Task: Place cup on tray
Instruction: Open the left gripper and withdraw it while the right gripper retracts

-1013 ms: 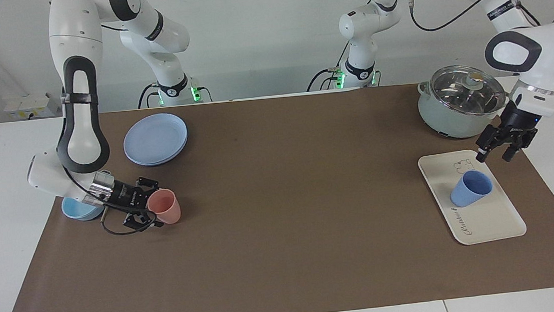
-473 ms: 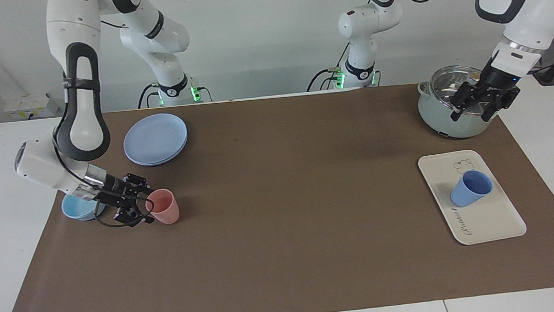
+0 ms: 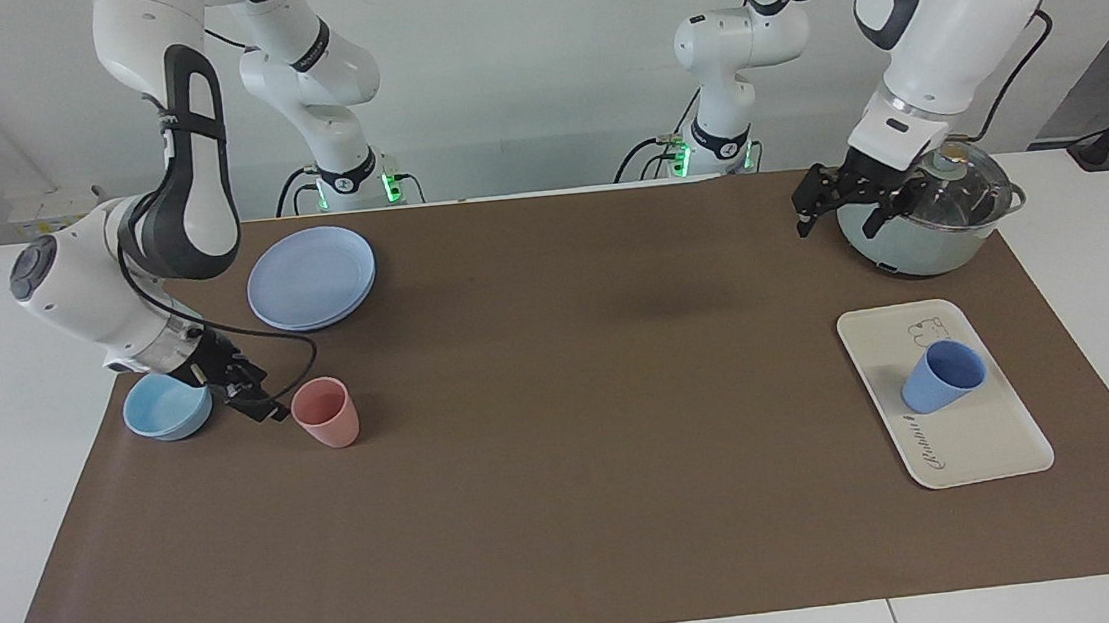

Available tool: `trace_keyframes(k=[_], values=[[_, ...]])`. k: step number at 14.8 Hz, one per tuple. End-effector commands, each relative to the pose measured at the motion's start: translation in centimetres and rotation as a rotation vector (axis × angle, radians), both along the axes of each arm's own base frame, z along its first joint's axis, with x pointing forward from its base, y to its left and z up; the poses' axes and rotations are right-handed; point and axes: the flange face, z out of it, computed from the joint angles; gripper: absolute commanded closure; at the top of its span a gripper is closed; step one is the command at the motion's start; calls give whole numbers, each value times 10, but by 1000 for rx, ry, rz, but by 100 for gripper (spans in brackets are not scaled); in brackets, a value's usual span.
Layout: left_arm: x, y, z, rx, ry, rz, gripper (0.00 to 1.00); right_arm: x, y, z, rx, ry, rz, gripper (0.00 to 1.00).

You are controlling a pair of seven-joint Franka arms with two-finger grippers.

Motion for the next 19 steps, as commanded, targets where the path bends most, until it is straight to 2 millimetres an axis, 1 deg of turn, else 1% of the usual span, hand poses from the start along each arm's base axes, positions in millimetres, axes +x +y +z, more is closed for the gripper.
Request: trace_keyframes(k=[1,2,3,4,5,6,7,8,11,13,15,17,19], values=[[-18,-11,6,71,31,-29,0,-8,10,19,-68,-50,183,1],[-18,-11,14,72,28,-28,0,-8,18,22,-92,-61,250,1],[-14,-6,28,71,25,-20,0,-8,29,27,-120,-74,332,1],[-8,3,49,71,30,-10,0,-9,43,34,-156,-87,429,1],[2,14,59,88,40,3,0,-11,59,41,-201,-90,512,1],[8,28,66,107,40,18,0,-13,72,51,-247,-94,563,1],[15,35,70,108,31,16,0,-19,89,61,-281,-89,615,1],[18,38,72,107,22,19,0,-23,101,70,-293,-85,645,1],[21,46,74,112,14,29,0,-41,134,96,-291,-79,706,1],[21,51,74,107,9,38,0,-49,137,119,-295,-102,713,1],[18,50,73,108,18,33,0,-53,137,138,-296,-132,705,1],[14,51,74,109,25,28,0,-50,138,161,-291,-126,704,1],[14,52,72,111,30,19,0,-44,137,190,-288,-119,703,1]])
